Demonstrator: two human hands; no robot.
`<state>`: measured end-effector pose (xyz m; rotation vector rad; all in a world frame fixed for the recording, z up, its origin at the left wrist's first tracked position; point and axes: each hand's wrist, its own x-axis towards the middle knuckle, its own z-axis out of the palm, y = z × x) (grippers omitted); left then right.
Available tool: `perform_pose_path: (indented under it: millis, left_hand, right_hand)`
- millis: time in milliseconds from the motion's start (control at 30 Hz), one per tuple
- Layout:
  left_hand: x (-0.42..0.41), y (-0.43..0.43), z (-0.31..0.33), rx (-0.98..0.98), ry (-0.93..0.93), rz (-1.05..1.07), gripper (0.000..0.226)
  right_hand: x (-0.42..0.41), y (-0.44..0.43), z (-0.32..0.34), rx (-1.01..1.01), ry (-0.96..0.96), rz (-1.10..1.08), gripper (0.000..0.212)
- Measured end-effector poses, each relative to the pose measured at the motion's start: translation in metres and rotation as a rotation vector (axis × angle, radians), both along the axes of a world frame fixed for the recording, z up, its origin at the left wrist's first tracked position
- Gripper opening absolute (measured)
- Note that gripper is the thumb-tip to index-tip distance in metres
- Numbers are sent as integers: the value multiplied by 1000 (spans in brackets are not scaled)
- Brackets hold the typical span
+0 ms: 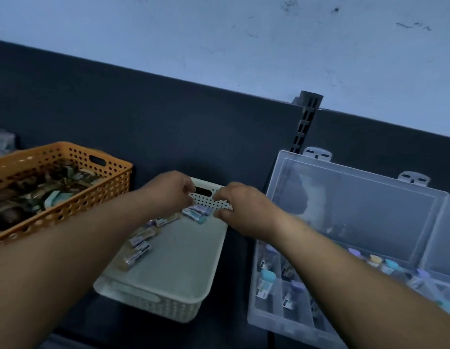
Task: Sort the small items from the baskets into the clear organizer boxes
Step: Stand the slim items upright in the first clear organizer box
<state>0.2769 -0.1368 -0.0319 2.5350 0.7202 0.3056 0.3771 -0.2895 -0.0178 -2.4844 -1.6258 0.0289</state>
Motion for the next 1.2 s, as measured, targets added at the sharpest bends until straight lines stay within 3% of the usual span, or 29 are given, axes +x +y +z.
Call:
perform_pose_path:
  millis: [200,367,567,700,800,900,1033,1200]
  left_hand:
    - [-3,15,-25,104,265,-38,25]
    - [-2,25,-36,189,290,-25,32]
    - [-6,23,-38,132,355,-106,37]
    - [-6,28,-38,53,298,-67,36]
    - [-7,29,-36,-30,265,-56,40]
    - [-9,27,-31,-147,148,-43,28]
    - [-13,23,-18,-357,-66,-15,5]
    - [-8,8,2,-447,-239,-47,8]
  right_hand:
    - [2,60,-16,-177,-32,-31,37]
    - [13,95,-32,-380,-151,-108,19]
    - [13,102,-39,-456,-163,-77,33]
    - [12,102,-42,-414,-196,-77,27]
    - [9,98,-36,-382,-193,-70,6]
    - [7,91,-27,-306,-119,-62,15]
    - [11,74,-16,-110,77,-79,4]
    - [13,28,10,99,204,-73,13]
